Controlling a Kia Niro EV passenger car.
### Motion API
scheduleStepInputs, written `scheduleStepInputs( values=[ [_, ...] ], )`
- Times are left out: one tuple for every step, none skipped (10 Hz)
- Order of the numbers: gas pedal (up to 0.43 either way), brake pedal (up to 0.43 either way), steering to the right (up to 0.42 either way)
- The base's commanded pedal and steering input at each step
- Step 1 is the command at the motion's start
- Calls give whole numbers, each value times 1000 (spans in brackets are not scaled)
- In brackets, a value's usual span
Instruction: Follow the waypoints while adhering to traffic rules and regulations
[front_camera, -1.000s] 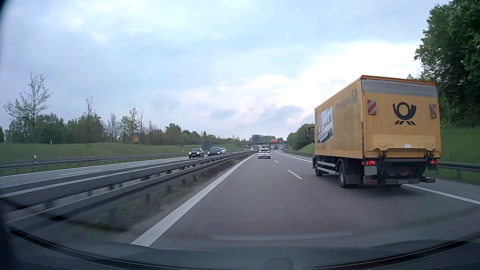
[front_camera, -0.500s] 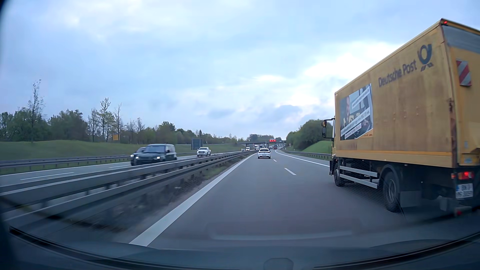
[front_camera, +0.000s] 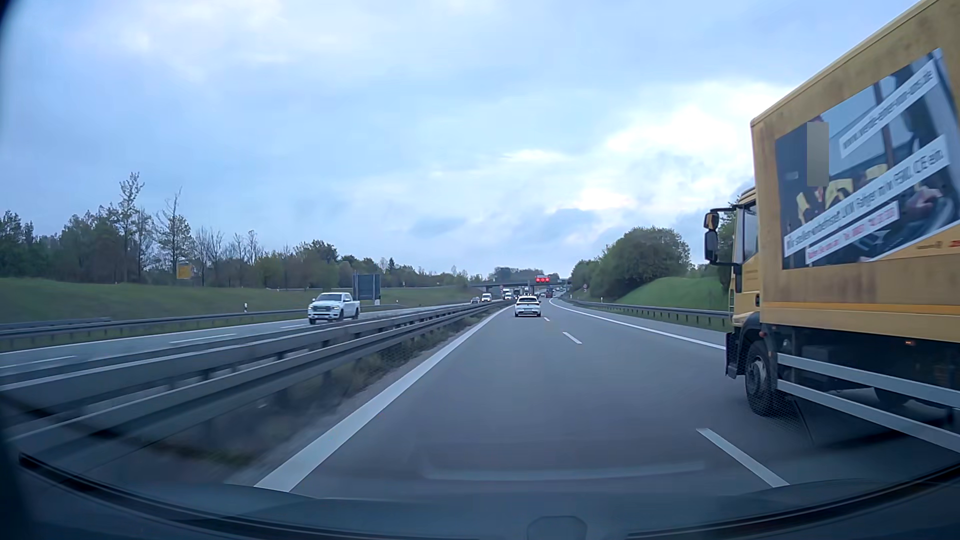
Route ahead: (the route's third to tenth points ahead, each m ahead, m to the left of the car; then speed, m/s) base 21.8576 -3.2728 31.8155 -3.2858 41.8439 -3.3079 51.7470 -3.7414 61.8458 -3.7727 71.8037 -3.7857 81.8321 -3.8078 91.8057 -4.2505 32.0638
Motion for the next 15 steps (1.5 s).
scheduleStepInputs(
  values=[
    [87,0,2],
    [87,0,2],
    [87,0,2],
    [87,0,2],
    [87,0,2],
    [87,0,2],
    [87,0,2],
    [87,0,2],
    [87,0,2],
    [87,0,2],
    [87,0,2],
    [87,0,2],
    [87,0,2],
    [87,0,2],
    [79,0,2]
  ],
)
